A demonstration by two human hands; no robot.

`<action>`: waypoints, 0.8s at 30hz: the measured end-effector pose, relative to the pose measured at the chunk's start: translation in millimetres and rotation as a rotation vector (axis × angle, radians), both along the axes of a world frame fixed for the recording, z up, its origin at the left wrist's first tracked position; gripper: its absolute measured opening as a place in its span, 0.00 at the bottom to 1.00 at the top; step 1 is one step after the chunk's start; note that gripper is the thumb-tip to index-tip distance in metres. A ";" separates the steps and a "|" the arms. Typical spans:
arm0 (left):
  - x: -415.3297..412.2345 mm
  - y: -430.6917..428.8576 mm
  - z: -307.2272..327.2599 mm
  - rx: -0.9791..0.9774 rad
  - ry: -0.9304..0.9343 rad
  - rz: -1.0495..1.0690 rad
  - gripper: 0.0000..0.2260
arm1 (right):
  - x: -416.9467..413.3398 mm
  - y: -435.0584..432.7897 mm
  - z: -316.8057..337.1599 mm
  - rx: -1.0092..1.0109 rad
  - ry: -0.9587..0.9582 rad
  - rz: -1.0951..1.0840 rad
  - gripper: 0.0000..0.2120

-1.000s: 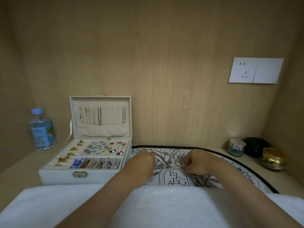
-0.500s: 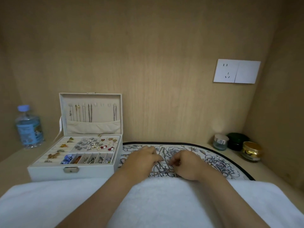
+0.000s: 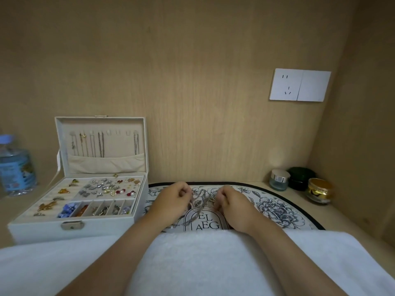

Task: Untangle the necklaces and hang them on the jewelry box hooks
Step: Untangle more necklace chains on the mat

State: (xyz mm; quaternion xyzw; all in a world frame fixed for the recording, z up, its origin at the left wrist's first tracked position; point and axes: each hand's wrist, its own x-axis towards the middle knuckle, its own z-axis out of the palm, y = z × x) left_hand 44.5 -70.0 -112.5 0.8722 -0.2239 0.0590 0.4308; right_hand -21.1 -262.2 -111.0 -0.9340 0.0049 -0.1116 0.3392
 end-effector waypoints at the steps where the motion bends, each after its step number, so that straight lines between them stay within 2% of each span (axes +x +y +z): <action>1: -1.9 -0.7 3.0 -0.079 0.059 0.015 0.06 | 0.8 1.2 -0.8 0.069 -0.008 -0.011 0.10; 5: -1.7 -0.6 4.1 -0.250 0.183 0.017 0.08 | 1.5 7.2 -0.6 0.268 -0.018 -0.024 0.11; 7: -0.8 -0.9 3.8 -0.289 0.216 0.025 0.09 | 1.9 7.4 -0.5 0.254 -0.020 -0.037 0.11; 9: -1.1 -0.5 4.1 -0.274 0.174 0.011 0.08 | 4.6 5.0 -1.8 0.206 -0.033 -0.085 0.12; 11: 0.1 2.6 2.4 -0.083 -0.046 -0.010 0.07 | 7.0 1.0 -2.3 0.193 -0.033 -0.124 0.12; 13: 1.0 7.7 0.3 0.219 -0.324 0.024 0.06 | 7.7 -2.3 -1.3 0.189 -0.031 -0.145 0.12; 15: 1.8 11.4 1.8 0.400 -0.495 0.069 0.06 | 7.8 -5.2 -0.9 0.161 -0.029 -0.163 0.11; 18: 0.7 10.7 3.6 0.526 -0.533 0.043 0.08 | 6.5 -7.5 -0.7 0.121 -0.009 -0.158 0.10; 24: 1.7 8.9 1.8 0.609 -0.408 0.062 0.23 | -0.6 -15.3 1.9 0.025 0.069 -0.077 0.09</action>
